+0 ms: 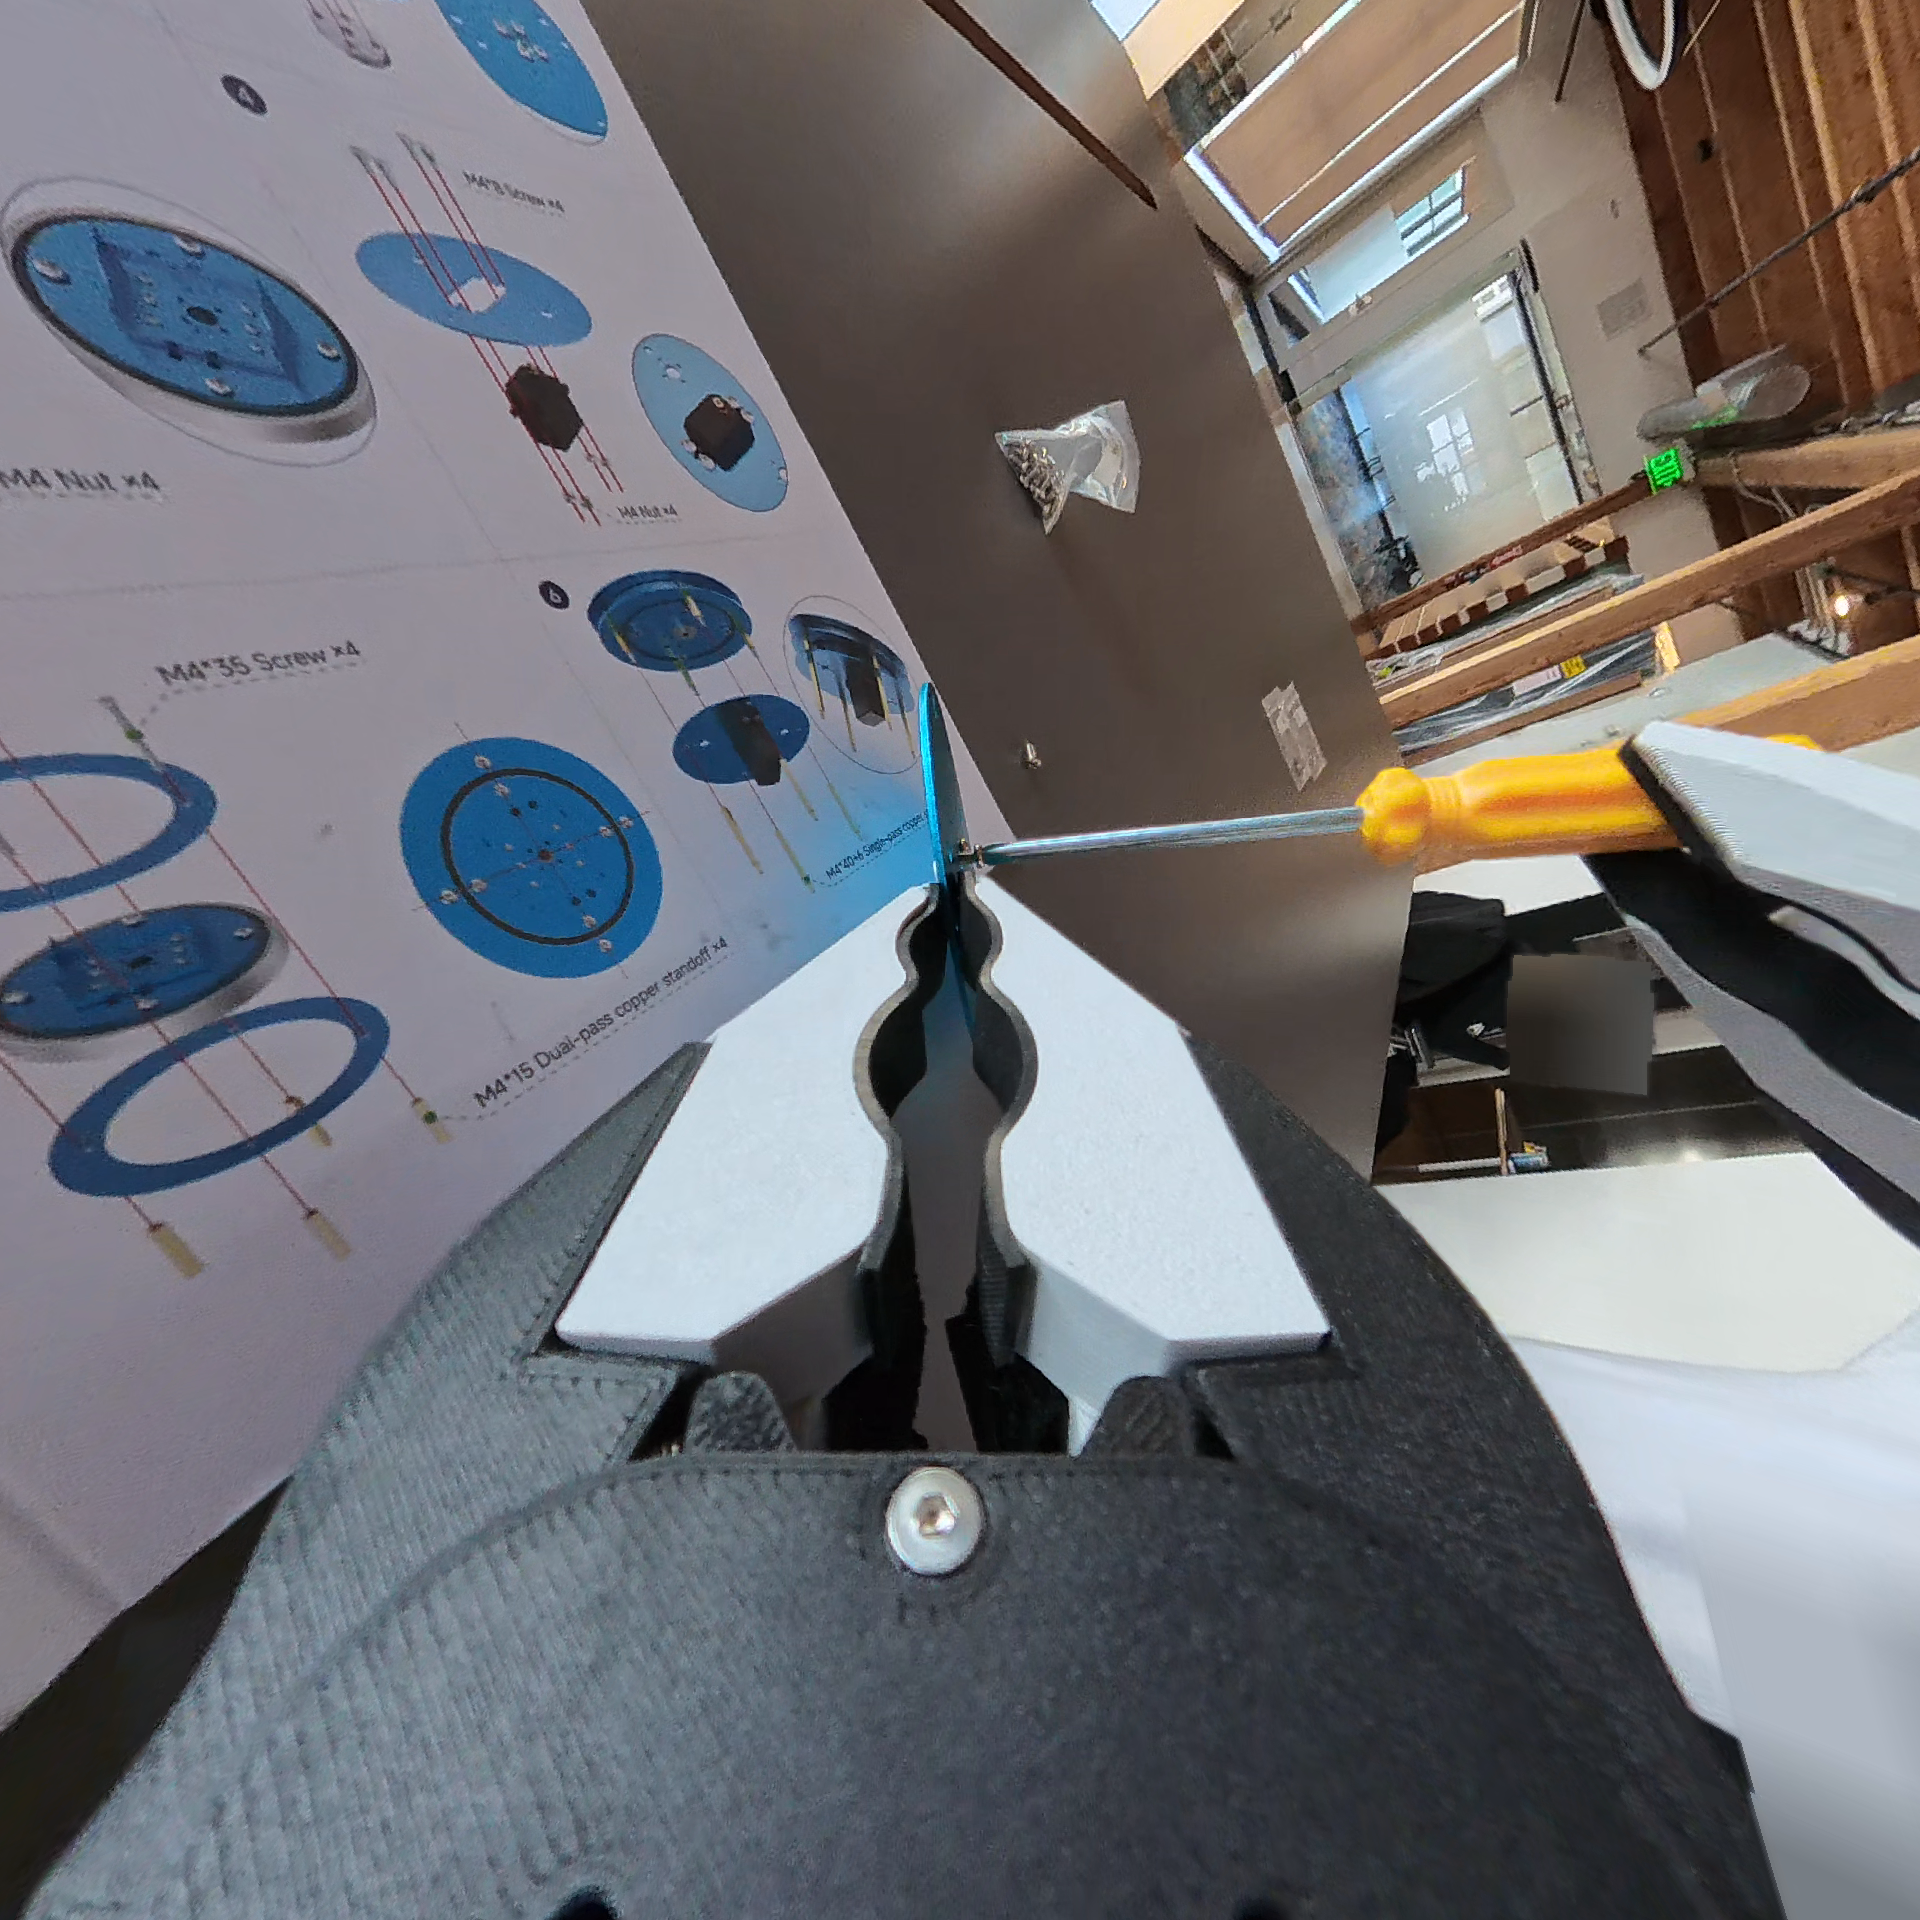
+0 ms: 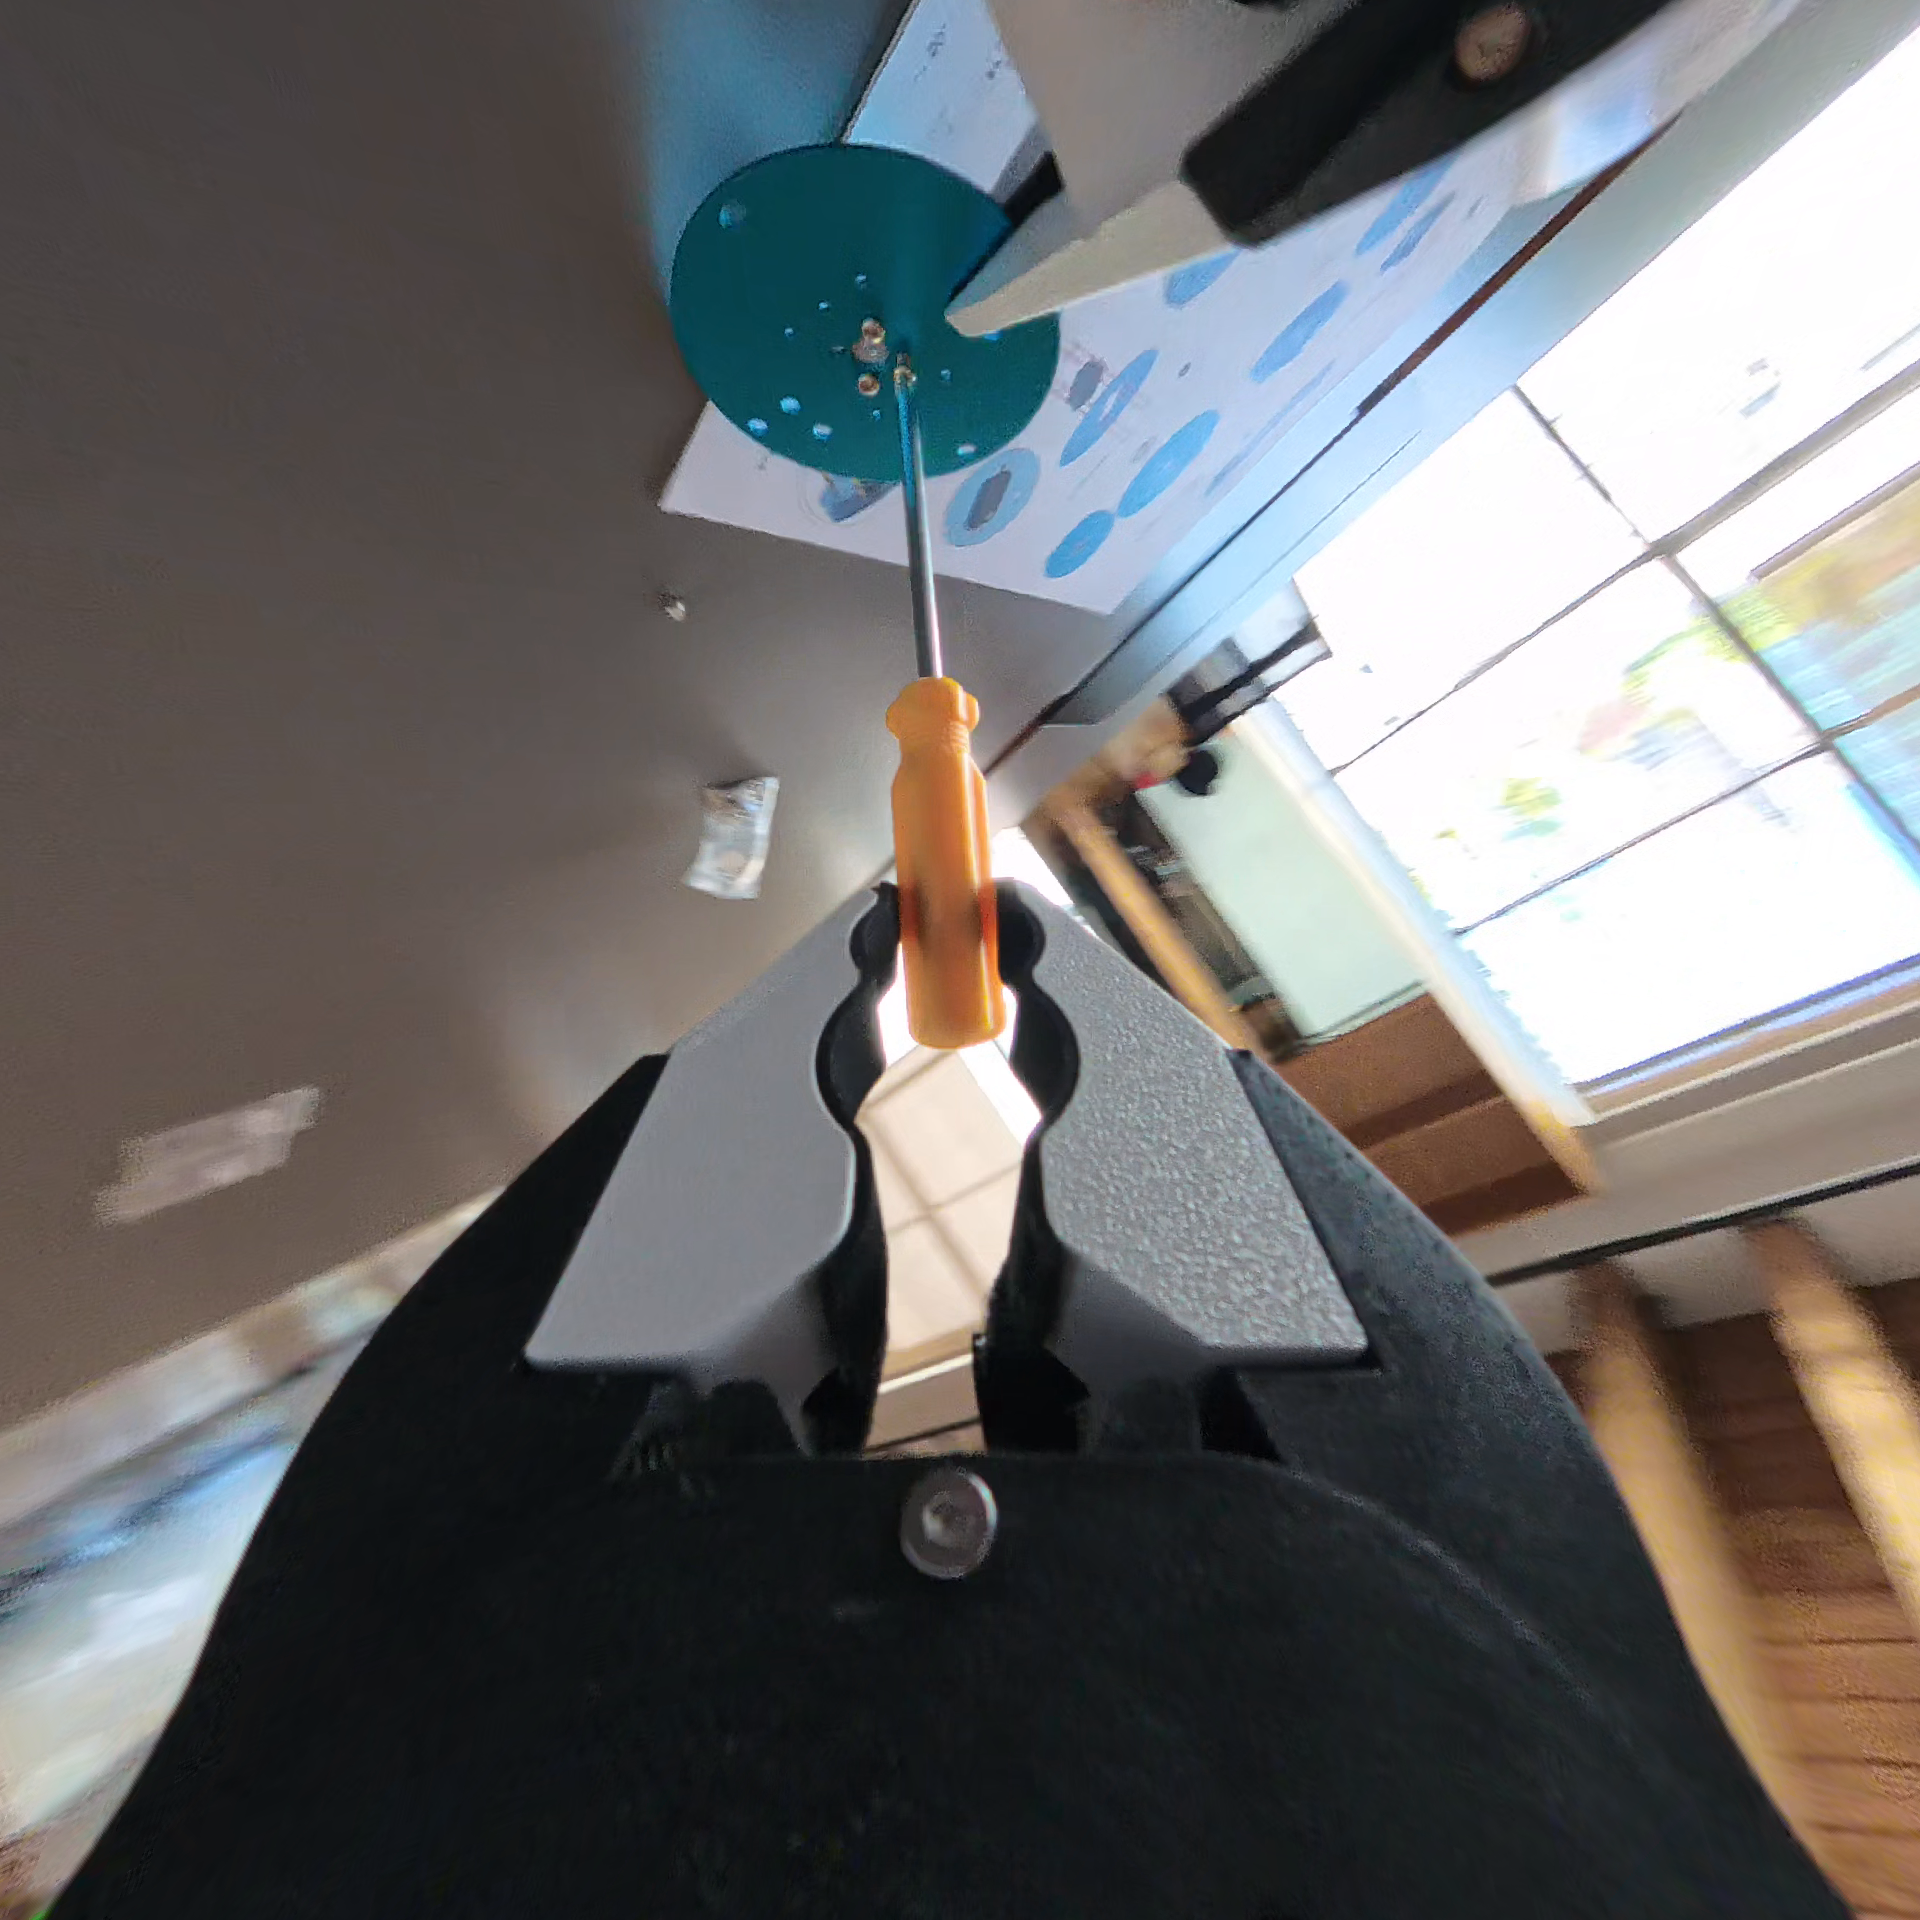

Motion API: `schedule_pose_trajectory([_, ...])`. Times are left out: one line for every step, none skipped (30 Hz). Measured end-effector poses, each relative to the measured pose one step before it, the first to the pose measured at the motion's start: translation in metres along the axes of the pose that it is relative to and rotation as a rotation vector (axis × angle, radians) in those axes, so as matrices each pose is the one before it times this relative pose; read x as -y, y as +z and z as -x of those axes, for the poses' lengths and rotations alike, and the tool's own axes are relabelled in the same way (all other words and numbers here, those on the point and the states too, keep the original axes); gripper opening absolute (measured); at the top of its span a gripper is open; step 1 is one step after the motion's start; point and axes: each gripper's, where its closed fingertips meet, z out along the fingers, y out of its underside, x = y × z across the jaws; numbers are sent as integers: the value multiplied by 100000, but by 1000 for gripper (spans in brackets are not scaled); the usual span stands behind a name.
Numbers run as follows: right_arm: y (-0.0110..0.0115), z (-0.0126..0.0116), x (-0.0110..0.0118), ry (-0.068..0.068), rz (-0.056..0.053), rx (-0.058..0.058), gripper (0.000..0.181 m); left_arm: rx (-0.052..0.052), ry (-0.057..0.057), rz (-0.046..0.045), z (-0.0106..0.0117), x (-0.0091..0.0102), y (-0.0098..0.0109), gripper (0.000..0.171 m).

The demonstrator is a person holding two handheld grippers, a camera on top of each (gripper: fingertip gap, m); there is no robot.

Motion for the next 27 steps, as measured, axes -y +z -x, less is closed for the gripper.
schedule_pose_trajectory([28, 146, 46, 7692, 130, 5995, 17, 337, -149, -545, 62, 82, 23, 0])
schedule_pose_trajectory([48, 242, 28, 7760, -593, 6695, 17, 638, 357, -734, 46, 104, 29, 0])
schedule_pose_trajectory([55, 82, 1, 7507, -739, 5184, 17, 866, 780, -704, 21, 115, 6, 0])
schedule_pose_trajectory([53, -21, -19, 5962, -968, 3653, 17, 854, 1192, -586, -13, 110, -4, 0])
schedule_pose_trajectory([86, 34, -205, 5126, 402, 3654, 17, 716, 1230, -703, -61, 142, -22, 0])
schedule_pose_trajectory([87, 107, -147, 5738, 396, 4051, 17, 1122, 1710, -524, -26, 116, -44, 0])
schedule_pose_trajectory([96, 248, -142, 4906, 478, 4892, 17, 1061, 1872, -460, -30, 80, -36, 0])
schedule_pose_trajectory([86, 162, -198, 3816, 850, 4145, 17, 731, 1249, -394, -77, 38, -20, 0])
schedule_pose_trajectory([36, -37, -131, 3088, 380, 2663, 17, 636, 1358, -310, -86, 16, 7, 0])
schedule_pose_trajectory([-7, -12, -102, 3228, 102, 2718, 17, 567, 1375, -395, -85, 23, 6, 0])
schedule_pose_trajectory([0, 263, -134, 3624, 290, 4484, 17, 620, 1191, -693, -67, 61, 25, 0])
schedule_pose_trajectory([-28, 246, -38, 4715, -195, 4647, 17, 838, 1192, -815, -41, 69, 43, 0])
schedule_pose_trajectory([-60, 18, 23, 4661, -801, 3431, 17, 834, 1217, -506, -50, 61, 63, 0])
schedule_pose_trajectory([-44, -88, -30, 4901, -357, 3452, 17, 696, 1005, -374, -57, 59, 59, 0])
schedule_pose_trajectory([-73, 28, 34, 5723, -387, 4758, 17, 819, 820, -549, 4, 84, 81, 0])
schedule_pose_trajectory([-87, -105, 181, 6100, -1044, 4045, 17, 795, 338, -758, 54, 101, 66, 0])
schedule_pose_trajectory([-48, -1, 159, 5849, -754, 4204, 17, 629, -161, -823, 90, 104, 43, 0])
schedule_pose_trajectory([54, 97, 82, 5603, -154, 4229, 17, 415, -425, -597, 109, 75, 32, 0])
schedule_pose_trajectory([71, -93, 107, 5098, -681, 2527, 17, 334, -511, -782, 145, 102, -10, 0])
schedule_pose_trajectory([83, 147, 49, 5148, -879, 3770, 17, 249, -232, -761, 129, 128, -27, 0])
schedule_pose_trajectory([110, 282, -79, 5774, -68, 4417, 17, 308, 247, -500, 86, 101, -26, 0])
schedule_pose_trajectory([74, 219, 20, 5995, -1205, 4003, 17, 668, 633, -677, 72, 105, -16, 0])
schedule_pose_trajectory([58, 230, -4, 5629, -1477, 4086, 17, 557, 887, -592, 14, 51, -7, 0])
schedule_pose_trajectory([37, 239, -117, 6107, -1206, 4651, 17, 310, 938, -309, -56, 5, -10, 0])
schedule_pose_trajectory([-10, 266, -92, 6436, -1877, 5401, 17, 197, 1201, -245, -89, 8, -21, 0])
schedule_pose_trajectory([-56, 195, -89, 6368, -2373, 5659, 17, 183, 1571, -495, -94, 29, -47, 0])
schedule_pose_trajectory([-59, 155, -78, 5777, -2880, 5837, 17, 135, 1413, -449, -114, 32, -63, 0])
